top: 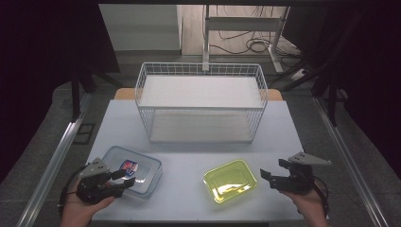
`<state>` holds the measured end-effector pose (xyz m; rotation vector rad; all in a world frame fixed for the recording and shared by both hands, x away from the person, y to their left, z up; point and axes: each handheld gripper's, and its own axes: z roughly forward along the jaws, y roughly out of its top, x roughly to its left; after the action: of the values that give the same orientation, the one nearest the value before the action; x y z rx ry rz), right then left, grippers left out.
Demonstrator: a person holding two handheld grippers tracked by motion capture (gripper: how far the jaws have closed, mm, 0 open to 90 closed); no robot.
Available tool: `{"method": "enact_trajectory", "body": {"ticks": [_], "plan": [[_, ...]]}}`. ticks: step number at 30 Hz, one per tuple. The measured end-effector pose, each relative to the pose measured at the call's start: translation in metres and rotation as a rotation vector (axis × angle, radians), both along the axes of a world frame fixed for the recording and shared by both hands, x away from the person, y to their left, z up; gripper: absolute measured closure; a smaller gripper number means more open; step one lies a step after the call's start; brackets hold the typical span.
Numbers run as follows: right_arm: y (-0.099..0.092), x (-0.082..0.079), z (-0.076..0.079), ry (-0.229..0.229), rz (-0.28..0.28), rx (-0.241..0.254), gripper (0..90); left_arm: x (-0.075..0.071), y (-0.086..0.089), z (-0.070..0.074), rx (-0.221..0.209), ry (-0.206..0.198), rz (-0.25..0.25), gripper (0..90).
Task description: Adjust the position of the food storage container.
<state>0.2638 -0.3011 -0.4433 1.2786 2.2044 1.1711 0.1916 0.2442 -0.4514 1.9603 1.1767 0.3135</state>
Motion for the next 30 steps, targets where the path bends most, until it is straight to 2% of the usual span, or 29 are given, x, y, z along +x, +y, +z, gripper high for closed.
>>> {"method": "enact_trajectory", "body": {"ticks": [1, 2, 3, 5, 6, 11, 15, 18, 20, 26, 28, 30], "plan": [[0.002, 0.0, 0.0, -0.002, 0.007, 0.003, 15.9, 0.001, 0.004, 0.001, -0.023, 0.002, 0.01, 67.7], [0.002, 0.001, 0.0, -0.001, 0.009, 0.002, 15.9, 0.001, 0.004, 0.001, -0.023, 0.002, 0.01, 74.7], [0.003, 0.001, 0.0, -0.002, 0.013, -0.001, 15.9, 0.001, 0.008, 0.001, -0.049, 0.006, 0.011, 79.6], [0.004, 0.002, -0.002, 0.0, 0.018, -0.003, 15.9, 0.001, 0.008, 0.0, -0.051, 0.012, 0.003, 85.9], [0.005, 0.003, -0.002, 0.002, 0.019, -0.003, 15.9, 0.0, 0.008, -0.002, -0.055, 0.027, -0.016, 87.8], [0.005, 0.001, -0.002, -0.007, 0.029, -0.006, 15.9, -0.009, 0.008, -0.01, -0.063, 0.056, -0.041, 90.0], [0.005, 0.002, -0.001, -0.009, 0.025, -0.004, 15.9, -0.023, 0.004, -0.024, -0.025, 0.102, -0.081, 90.0], [0.004, 0.002, -0.002, -0.012, 0.02, -0.011, 15.9, -0.03, 0.004, -0.03, -0.015, 0.113, -0.081, 90.0], [0.002, 0.003, 0.0, -0.019, 0.014, -0.009, 15.9, -0.033, 0.003, -0.033, 0.011, 0.118, -0.084, 90.0], [0.0, 0.003, 0.002, -0.019, 0.001, -0.002, 16.3, -0.031, -0.006, -0.042, 0.077, 0.146, -0.119, 90.0], [0.001, 0.003, 0.001, -0.018, 0.001, -0.004, 16.3, -0.028, -0.011, -0.046, 0.092, 0.153, -0.114, 90.0], [0.001, 0.003, 0.001, -0.015, 0.002, -0.004, 16.3, -0.027, -0.013, -0.047, 0.11, 0.141, -0.106, 90.0]]}}
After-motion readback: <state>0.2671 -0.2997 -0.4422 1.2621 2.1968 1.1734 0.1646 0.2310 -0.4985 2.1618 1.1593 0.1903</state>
